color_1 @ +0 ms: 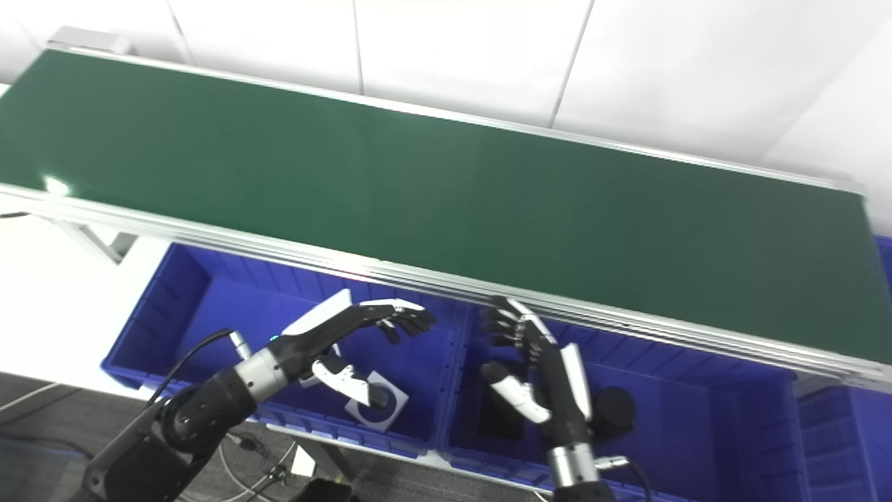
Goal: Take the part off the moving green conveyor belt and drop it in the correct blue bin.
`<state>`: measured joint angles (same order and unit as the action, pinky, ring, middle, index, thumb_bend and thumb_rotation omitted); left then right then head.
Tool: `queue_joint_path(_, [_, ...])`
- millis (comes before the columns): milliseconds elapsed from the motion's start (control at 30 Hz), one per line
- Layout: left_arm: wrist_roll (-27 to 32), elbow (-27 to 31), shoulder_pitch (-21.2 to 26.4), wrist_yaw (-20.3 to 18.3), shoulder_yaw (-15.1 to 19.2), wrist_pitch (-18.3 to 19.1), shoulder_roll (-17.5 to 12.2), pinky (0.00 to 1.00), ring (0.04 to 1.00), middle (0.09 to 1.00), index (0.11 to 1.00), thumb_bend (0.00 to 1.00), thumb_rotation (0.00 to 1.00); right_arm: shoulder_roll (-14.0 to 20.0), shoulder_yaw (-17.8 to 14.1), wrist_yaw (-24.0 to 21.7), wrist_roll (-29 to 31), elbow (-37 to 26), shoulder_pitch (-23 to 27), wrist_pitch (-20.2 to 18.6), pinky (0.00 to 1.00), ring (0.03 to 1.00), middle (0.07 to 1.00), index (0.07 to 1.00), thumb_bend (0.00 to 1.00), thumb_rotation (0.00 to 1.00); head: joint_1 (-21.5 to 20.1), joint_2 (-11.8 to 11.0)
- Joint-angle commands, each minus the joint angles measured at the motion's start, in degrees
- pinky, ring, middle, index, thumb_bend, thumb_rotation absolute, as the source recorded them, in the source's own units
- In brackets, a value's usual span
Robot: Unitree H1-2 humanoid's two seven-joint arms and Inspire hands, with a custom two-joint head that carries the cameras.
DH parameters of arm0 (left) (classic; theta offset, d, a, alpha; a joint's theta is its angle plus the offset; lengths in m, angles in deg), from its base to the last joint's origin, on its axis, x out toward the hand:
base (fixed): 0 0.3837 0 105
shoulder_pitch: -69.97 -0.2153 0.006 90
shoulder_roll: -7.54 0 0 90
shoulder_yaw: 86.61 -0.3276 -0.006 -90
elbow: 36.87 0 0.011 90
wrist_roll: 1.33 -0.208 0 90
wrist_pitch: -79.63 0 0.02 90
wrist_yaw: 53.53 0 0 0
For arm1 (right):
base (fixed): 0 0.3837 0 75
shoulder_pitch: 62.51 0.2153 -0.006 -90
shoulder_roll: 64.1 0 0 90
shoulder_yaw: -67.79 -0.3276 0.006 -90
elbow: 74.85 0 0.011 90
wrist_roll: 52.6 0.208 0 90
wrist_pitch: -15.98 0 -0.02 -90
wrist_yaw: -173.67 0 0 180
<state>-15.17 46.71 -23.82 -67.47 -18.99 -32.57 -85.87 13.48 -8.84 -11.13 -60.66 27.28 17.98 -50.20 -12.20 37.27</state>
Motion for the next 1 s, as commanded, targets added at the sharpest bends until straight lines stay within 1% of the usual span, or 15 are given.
queue_joint_path(0, [1.3, -0.6, 0.6, -0.3, 0.7, -4.0, -1.1, 0.6, 0.721, 0.767, 0.794, 1.0, 0.65, -1.2, 0.5, 1.8, -0.3, -0.4, 0.9, 3.1, 0.67, 0.737, 0.776, 0.808, 0.81, 0.73, -0.6, -0.4])
queue_joint_path(133, [2.5, -2.2, 0.8, -0.5, 0.3, -4.7, -2.3, 0.61, 0.726, 0.772, 0.8, 1.0, 0.64, -1.9, 1.5, 3.3, -1.6, 0.3, 1.2, 3.1, 0.67, 0.739, 0.783, 0.808, 0.8, 0.73, -3.5, -1.3])
queue_joint_path(200, [2.7, -2.6, 0.8, -0.2, -0.1, -4.7, -2.8, 0.61, 0.728, 0.775, 0.805, 1.0, 0.66, -2.1, 2.0, 3.8, -2.2, 0.6, 1.2, 3.1, 0.68, 0.744, 0.786, 0.811, 0.8, 0.74, -4.2, -1.6])
queue_joint_path(300, [2.6, -3.5, 0.9, 0.4, -0.9, -4.7, -3.4, 0.62, 0.732, 0.782, 0.814, 1.0, 0.68, -2.2, 2.4, 4.4, -2.7, 0.8, 1.3, 3.1, 0.68, 0.749, 0.789, 0.816, 0.81, 0.75, -4.3, -1.6])
queue_joint_path(433, [3.0, -4.1, 1.1, 1.0, -2.0, -4.7, -3.8, 0.63, 0.739, 0.784, 0.817, 1.0, 0.69, -2.0, 2.8, 5.0, -2.7, 0.9, 1.3, 3.1, 0.68, 0.746, 0.786, 0.819, 0.8, 0.75, -4.0, -2.0])
queue_joint_path(600, [3.7, -4.3, 0.6, 2.6, -2.7, -4.7, -3.2, 0.67, 0.763, 0.79, 0.799, 1.0, 0.67, -1.6, 3.4, 5.9, -2.4, 1.4, 1.4, 3.1, 0.68, 0.746, 0.787, 0.818, 0.8, 0.76, -3.7, -3.3])
queue_joint_path(633, [3.6, -4.4, 0.5, 3.2, -2.9, -4.7, -3.0, 0.68, 0.771, 0.795, 0.798, 1.0, 0.67, -1.5, 3.5, 6.1, -2.4, 1.5, 1.4, 3.1, 0.68, 0.749, 0.787, 0.817, 0.8, 0.78, -3.7, -3.3])
queue_joint_path(667, [3.3, -4.6, 0.5, 4.2, -3.2, -4.7, -2.8, 0.69, 0.781, 0.802, 0.8, 1.0, 0.67, -1.4, 3.5, 6.3, -2.4, 1.8, 1.5, 3.1, 0.68, 0.752, 0.787, 0.815, 0.81, 0.8, -3.3, -3.9])
queue_joint_path(700, [3.2, -4.8, 0.5, 5.1, -3.5, -4.7, -2.6, 0.7, 0.792, 0.812, 0.805, 1.0, 0.68, -1.3, 3.6, 6.6, -2.4, 1.9, 1.5, 3.1, 0.68, 0.753, 0.786, 0.814, 0.82, 0.82, -3.3, -3.9])
queue_joint_path(733, [3.3, -5.1, 0.5, 5.7, -3.7, -4.7, -2.4, 0.71, 0.803, 0.82, 0.807, 1.0, 0.69, -1.1, 3.7, 6.8, -2.3, 2.2, 1.5, 3.1, 0.68, 0.753, 0.785, 0.813, 0.83, 0.85, -2.7, -4.4])
queue_joint_path(833, [4.3, -5.7, 0.7, 6.6, -4.2, -4.7, -1.9, 0.72, 0.819, 0.832, 0.812, 1.0, 0.69, -0.8, 4.0, 7.1, -1.6, 2.7, 1.8, 3.1, 0.68, 0.75, 0.786, 0.812, 0.84, 0.88, -2.3, -4.8])
queue_joint_path(900, [4.6, -6.1, 0.9, 7.0, -4.4, -4.7, -2.0, 0.72, 0.82, 0.832, 0.818, 1.0, 0.71, -0.6, 4.3, 7.3, -1.3, 3.2, 2.1, 3.1, 0.68, 0.747, 0.784, 0.81, 0.85, 0.88, -3.6, -5.2])
queue_joint_path(933, [4.8, -6.2, 1.0, 7.1, -4.5, -4.7, -2.1, 0.71, 0.82, 0.832, 0.818, 1.0, 0.71, -0.6, 4.5, 7.5, -1.4, 3.5, 2.2, 3.1, 0.68, 0.746, 0.784, 0.81, 0.85, 0.88, -6.0, -5.5])
queue_joint_path(967, [4.9, -6.4, 1.1, 7.1, -4.6, -4.7, -2.2, 0.71, 0.819, 0.832, 0.816, 1.0, 0.71, -0.6, 4.7, 7.7, -1.6, 3.7, 2.3, 3.1, 0.68, 0.747, 0.783, 0.81, 0.85, 0.89, -6.0, -5.5])
